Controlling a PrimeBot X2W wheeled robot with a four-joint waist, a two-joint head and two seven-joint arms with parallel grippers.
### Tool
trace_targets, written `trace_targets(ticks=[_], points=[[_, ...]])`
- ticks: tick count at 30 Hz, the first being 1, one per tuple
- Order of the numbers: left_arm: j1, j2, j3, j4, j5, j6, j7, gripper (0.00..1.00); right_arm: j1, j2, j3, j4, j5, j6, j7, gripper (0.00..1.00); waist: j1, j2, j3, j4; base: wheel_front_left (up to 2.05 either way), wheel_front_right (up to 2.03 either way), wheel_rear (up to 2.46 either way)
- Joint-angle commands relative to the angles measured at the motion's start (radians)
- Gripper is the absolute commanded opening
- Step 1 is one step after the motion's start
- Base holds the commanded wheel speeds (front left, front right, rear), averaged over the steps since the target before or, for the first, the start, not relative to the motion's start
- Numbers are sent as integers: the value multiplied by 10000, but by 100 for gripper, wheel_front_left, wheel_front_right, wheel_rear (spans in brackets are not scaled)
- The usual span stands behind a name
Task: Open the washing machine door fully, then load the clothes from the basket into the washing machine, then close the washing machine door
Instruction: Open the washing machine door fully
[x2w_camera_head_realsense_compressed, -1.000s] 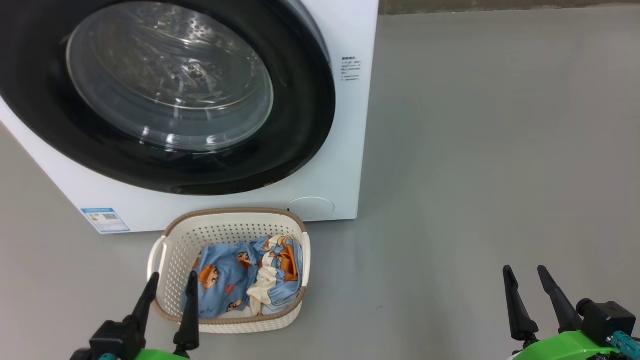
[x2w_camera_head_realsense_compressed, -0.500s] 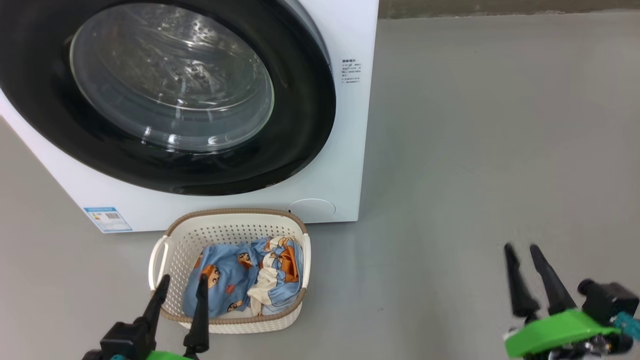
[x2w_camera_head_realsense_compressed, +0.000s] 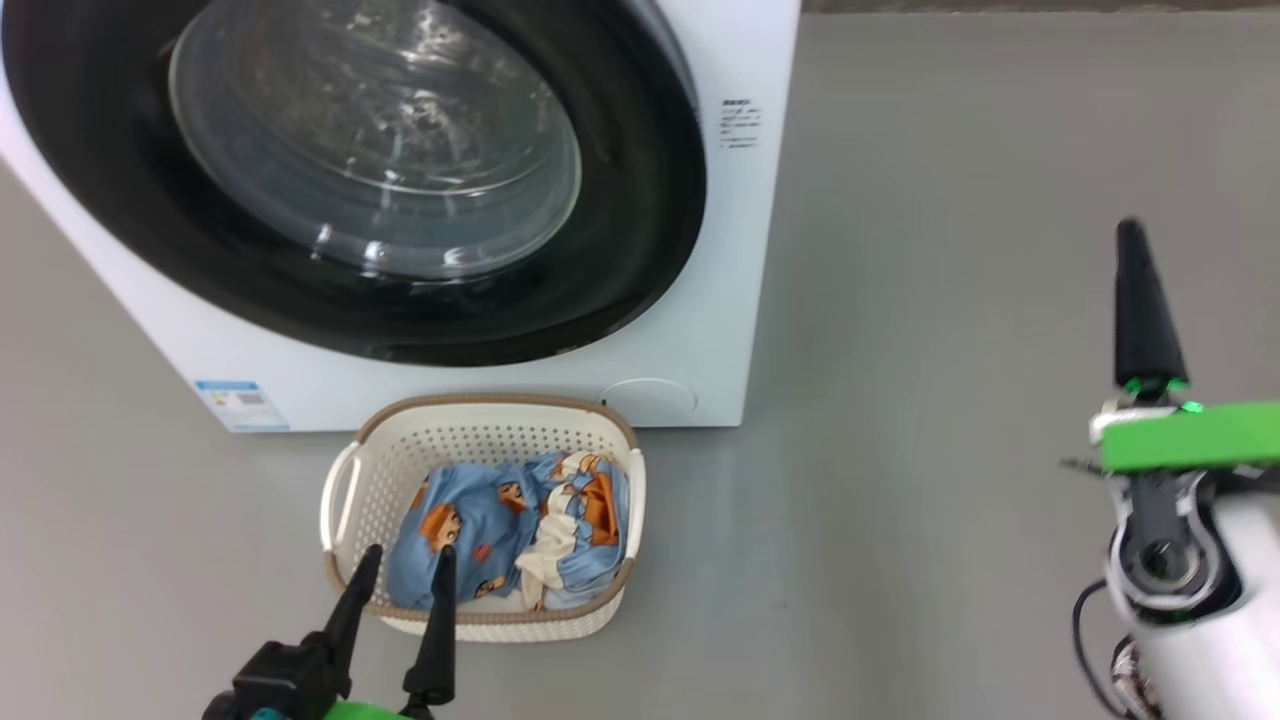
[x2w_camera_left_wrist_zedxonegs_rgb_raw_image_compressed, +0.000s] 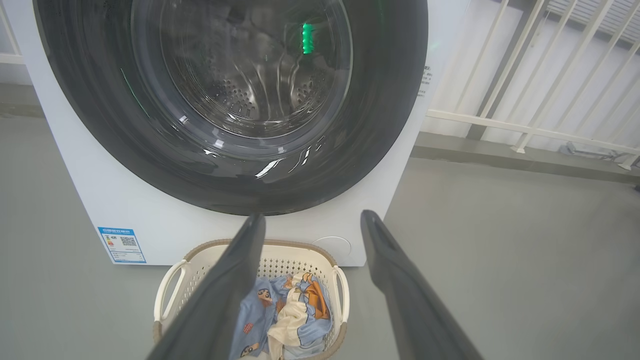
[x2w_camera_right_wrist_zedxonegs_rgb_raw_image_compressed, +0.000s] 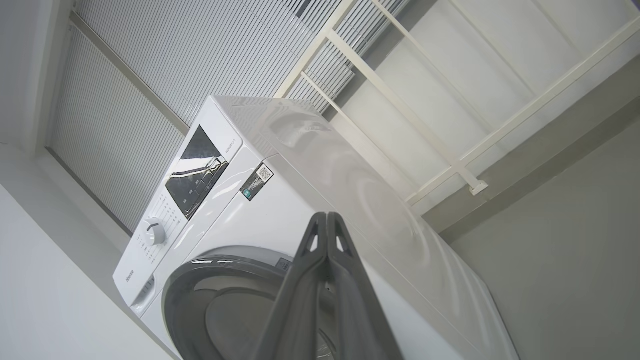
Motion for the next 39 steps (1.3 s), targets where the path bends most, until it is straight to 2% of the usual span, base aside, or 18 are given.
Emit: trace_targets(ticks=[1, 8, 15, 26, 34, 39], points=[[-303, 110, 185, -341, -114, 100, -107, 100, -468, -255, 291, -319, 794, 2, -78, 0, 0, -1, 184, 218, 0, 0, 0], [-592, 110, -265, -554, -391, 331, -107, 100, -1719, -1495, 959, -202, 4182, 2, 225, 0, 0, -1, 736, 684, 0, 0, 0], [-1021, 110, -785, -947, -646, 568, -107, 100, -2990, -2323, 897, -127, 6144, 2, 1928, 0, 0, -1, 1465, 1114, 0, 0, 0], [-1647, 110, -1759, -1688, -1072, 1027, -107, 100, -4822, -2974, 837, 748, 6825, 2, 5892, 0, 0, -1, 2689, 1944, 0, 0, 0], [-1935, 110, -2226, -2067, -1286, 1303, -107, 100, -5945, -3077, 598, 1238, 6831, 2, 7433, 0, 0, -1, 3481, 2322, 0, 0, 0], [-2102, 110, -2479, -2219, -1377, 1390, -107, 100, -6408, -3118, 525, 1455, 6784, 2, 8017, 0, 0, -1, 3862, 2515, 0, 0, 0]])
